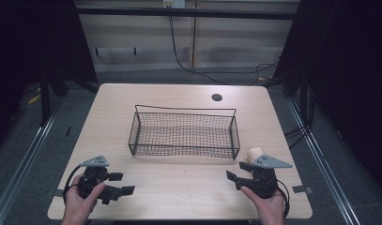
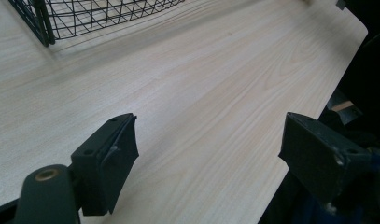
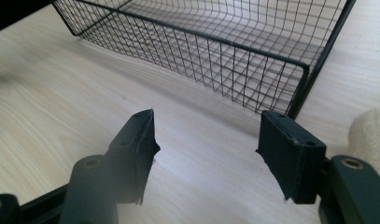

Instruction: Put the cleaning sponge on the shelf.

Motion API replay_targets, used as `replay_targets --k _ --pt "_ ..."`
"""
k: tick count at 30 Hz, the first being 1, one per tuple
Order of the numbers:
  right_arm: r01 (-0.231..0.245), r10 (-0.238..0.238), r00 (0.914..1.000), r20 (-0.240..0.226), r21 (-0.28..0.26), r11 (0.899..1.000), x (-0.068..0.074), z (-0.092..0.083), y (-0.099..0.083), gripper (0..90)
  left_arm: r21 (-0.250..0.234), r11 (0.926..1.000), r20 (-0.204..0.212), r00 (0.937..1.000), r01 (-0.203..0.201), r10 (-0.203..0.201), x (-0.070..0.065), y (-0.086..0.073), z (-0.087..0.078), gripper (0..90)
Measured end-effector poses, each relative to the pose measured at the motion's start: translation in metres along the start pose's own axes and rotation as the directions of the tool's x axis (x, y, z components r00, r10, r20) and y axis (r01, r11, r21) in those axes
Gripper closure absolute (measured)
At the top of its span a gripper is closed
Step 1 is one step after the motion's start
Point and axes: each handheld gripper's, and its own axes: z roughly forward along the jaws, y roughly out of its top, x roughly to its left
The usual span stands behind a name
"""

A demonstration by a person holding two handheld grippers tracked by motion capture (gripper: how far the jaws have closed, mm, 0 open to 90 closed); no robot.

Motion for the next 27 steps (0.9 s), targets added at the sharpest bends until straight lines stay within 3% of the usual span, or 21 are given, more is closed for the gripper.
replay_targets --k 3,9,11,14,18,21,24,27 --pt "0.003 -0.003 0.9999 -0.01 -0.018 1.0 0.002 -0.002 0.002 37.2 0.001 1.0 0.004 1.0 0.0 0.0 -0.001 0.0 0.0 18.5" --pt "0.041 -0.041 0.9991 0.015 -0.053 0.998 0.003 -0.003 0.004 37.5 -0.033 0.9995 0.008 1.0 -0.001 0.001 -0.003 0.0 -0.003 18.5" --pt "0.029 -0.028 0.9996 0.008 -0.043 0.999 0.003 -0.005 0.006 37.5 -0.022 0.9997 -0.007 1.0 0.004 -0.005 -0.002 0.001 -0.003 18.5" --pt "-0.007 0.007 0.9999 -0.012 -0.028 1.0 0.001 -0.007 0.009 35.4 0.001 1.0 -0.08 0.9967 0.008 -0.008 0.0 0.0 0.001 24.0" --pt "-0.012 0.012 0.9998 -0.015 0.01 1.0 0.002 -0.009 0.015 30.7 -0.008 0.9999 -0.089 0.9959 0.011 -0.012 0.0 0.001 0.001 25.7" --pt "-0.006 0.006 1.0 -0.001 0.029 1.0 -0.001 -0.011 0.022 28.1 -0.009 0.9999 -0.071 0.9974 0.007 -0.008 0.0 0.0 0.001 30.8" --pt "-0.015 0.015 0.9999 -0.001 0.034 0.999 -0.004 -0.013 0.026 27.9 -0.015 0.9998 -0.07 0.9975 -0.014 0.013 -0.001 0.001 0.001 34.2" --pt "-0.018 0.019 0.9998 -0.01 0.056 0.998 -0.008 -0.015 0.031 27.8 -0.002 0.9993 -0.093 0.995 -0.036 0.036 -0.004 0.001 0.003 37.8"
